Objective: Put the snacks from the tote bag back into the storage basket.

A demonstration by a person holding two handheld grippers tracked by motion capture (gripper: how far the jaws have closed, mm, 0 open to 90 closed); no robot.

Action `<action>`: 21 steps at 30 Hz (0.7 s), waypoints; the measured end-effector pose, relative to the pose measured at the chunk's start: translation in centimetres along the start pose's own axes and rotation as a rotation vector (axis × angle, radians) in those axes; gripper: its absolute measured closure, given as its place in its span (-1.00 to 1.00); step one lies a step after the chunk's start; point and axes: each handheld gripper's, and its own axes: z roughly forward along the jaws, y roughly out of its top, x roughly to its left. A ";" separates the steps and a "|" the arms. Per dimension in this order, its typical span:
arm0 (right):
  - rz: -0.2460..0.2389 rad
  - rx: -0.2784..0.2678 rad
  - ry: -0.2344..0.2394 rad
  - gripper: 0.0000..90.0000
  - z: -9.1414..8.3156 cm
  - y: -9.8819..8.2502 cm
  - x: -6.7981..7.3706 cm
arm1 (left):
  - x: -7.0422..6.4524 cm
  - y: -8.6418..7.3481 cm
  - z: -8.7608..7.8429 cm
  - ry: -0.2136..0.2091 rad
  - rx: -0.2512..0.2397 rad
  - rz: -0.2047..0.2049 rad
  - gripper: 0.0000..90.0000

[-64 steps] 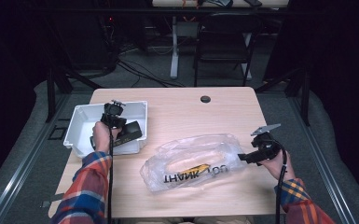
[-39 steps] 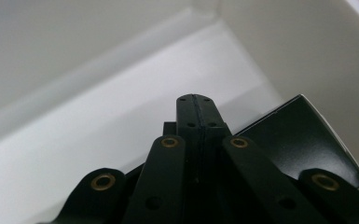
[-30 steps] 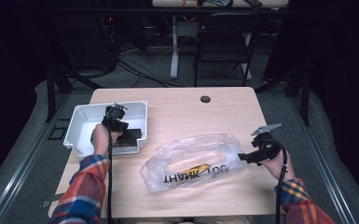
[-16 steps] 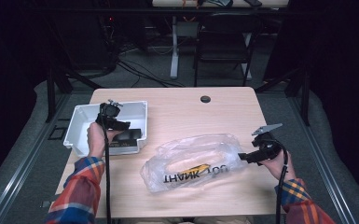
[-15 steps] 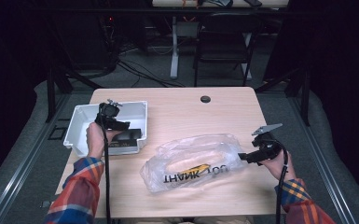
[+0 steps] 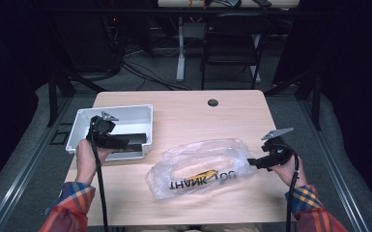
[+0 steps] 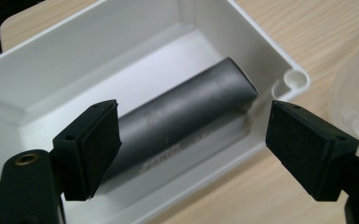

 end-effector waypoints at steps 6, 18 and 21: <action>-0.008 0.005 -0.003 -0.67 0.0 0.0 0.0 | -1.6 -3.0 -1.1 -0.022 0.002 -0.004 -0.63; -0.011 0.003 -0.009 -0.67 0.2 0.0 0.2 | -3.4 -8.3 -1.5 -0.054 0.021 -0.051 -0.64; -0.014 0.008 -0.011 -0.67 0.3 0.0 0.1 | -3.7 -9.0 -1.2 -0.065 0.036 -0.052 -0.64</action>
